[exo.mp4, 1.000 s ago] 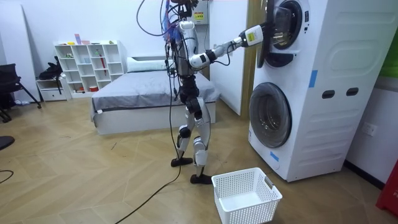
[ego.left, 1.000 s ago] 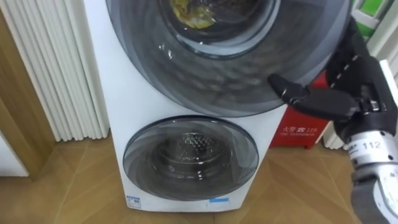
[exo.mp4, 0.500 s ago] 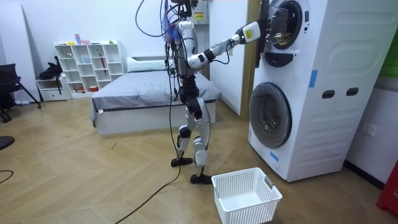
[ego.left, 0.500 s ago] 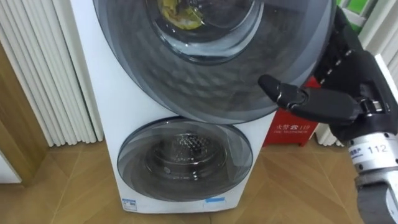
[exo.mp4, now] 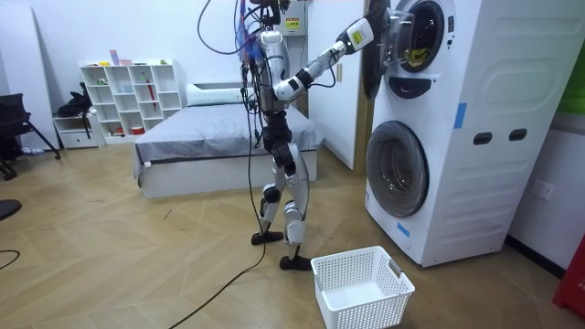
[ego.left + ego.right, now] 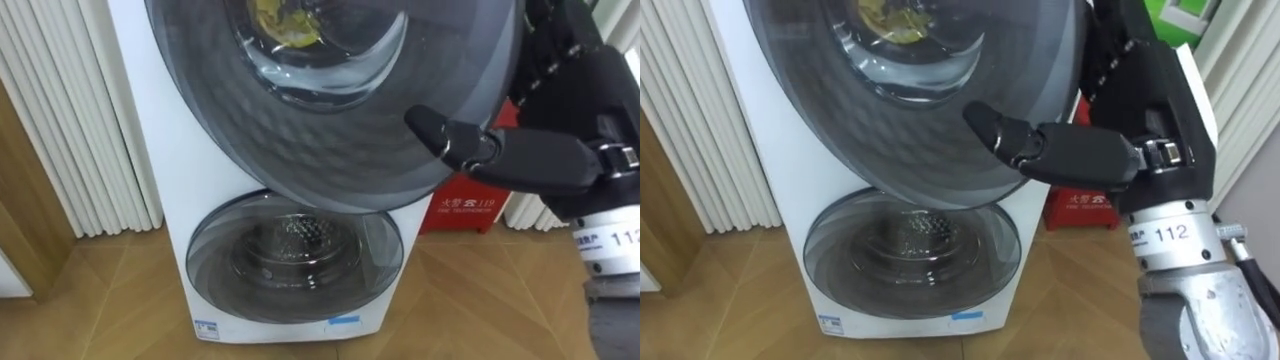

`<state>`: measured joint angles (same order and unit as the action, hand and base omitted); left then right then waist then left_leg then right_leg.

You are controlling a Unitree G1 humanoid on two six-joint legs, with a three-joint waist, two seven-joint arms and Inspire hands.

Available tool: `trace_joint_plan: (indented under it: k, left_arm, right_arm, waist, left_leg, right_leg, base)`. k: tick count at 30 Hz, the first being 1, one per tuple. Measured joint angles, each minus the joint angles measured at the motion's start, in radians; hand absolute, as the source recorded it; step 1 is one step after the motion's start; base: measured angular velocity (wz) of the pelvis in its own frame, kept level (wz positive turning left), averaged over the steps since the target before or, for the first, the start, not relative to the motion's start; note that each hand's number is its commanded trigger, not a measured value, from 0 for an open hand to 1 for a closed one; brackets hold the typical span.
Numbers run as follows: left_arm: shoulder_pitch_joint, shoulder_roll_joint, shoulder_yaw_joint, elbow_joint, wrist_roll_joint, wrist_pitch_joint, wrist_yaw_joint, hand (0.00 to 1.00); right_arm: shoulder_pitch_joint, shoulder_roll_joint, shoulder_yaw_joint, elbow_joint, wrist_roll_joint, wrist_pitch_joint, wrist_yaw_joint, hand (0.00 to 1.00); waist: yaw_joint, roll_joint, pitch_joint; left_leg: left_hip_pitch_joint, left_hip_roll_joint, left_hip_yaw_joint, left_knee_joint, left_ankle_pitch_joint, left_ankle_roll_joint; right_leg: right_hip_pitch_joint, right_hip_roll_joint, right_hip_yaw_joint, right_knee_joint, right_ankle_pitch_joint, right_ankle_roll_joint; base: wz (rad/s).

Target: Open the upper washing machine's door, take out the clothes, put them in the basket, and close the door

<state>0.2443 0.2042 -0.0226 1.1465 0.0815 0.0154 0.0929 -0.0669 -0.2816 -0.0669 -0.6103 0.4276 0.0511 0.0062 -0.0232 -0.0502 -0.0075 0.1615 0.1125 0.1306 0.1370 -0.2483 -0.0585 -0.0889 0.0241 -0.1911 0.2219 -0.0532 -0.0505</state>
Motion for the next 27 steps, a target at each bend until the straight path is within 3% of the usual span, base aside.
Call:
trace_joint_plan:
  k: [7,13,17,21,27]
  left_arm:
    - [-0.009,0.0,0.0,0.016,0.0,-0.001,-0.011,0.0]
    - [-0.017,0.0,-0.002,0.013,-0.008,0.001,-0.015,0.0]
    - [-0.031,0.0,-0.003,0.012,-0.001,0.001,-0.018,0.0]
    - [-0.034,0.003,-0.002,0.012,-0.001,0.001,-0.018,0.0]
    - [-0.037,0.007,-0.03,0.011,-0.003,0.005,-0.018,0.0]
  right_arm:
    - [-0.046,0.001,0.002,0.0,0.026,-0.032,0.067,0.0]
    - [-0.069,0.008,0.066,-0.002,0.165,-0.065,0.129,0.0]
    - [-0.072,0.055,0.144,-0.002,0.181,-0.092,0.181,0.0]
    - [-0.072,0.06,0.202,-0.002,0.2,-0.112,0.258,0.0]
    - [-0.072,0.104,0.272,-0.002,0.19,-0.104,0.331,0.0]
  waist:
    - [0.001,0.003,0.0005]
    - [0.033,0.002,0.0004]
    - [0.062,-0.001,-0.0015]
    - [0.069,-0.001,-0.0015]
    - [0.103,0.0,-0.0012]
  left_leg:
    - [0.0,0.0,0.0,-0.001,0.0,0.0]
    - [-0.001,0.0,-0.002,-0.003,0.0,0.0]
    - [-0.002,0.0,-0.01,-0.004,0.0,0.0]
    - [-0.003,-0.001,-0.018,-0.004,0.0,0.0]
    - [-0.004,-0.001,-0.036,-0.003,0.0,0.0]
  right_leg:
    - [0.0,-0.001,-0.001,0.0,0.0,0.0]
    - [0.001,-0.001,-0.004,-0.003,-0.001,0.001]
    - [0.004,-0.002,-0.008,-0.004,-0.001,0.002]
    - [0.006,-0.003,-0.009,-0.004,-0.003,0.004]
    - [0.02,-0.005,-0.023,-0.016,-0.004,0.005]
  base:
    - [0.0]
    - [0.0]
    - [0.04]
    - [0.04]
    - [0.1]
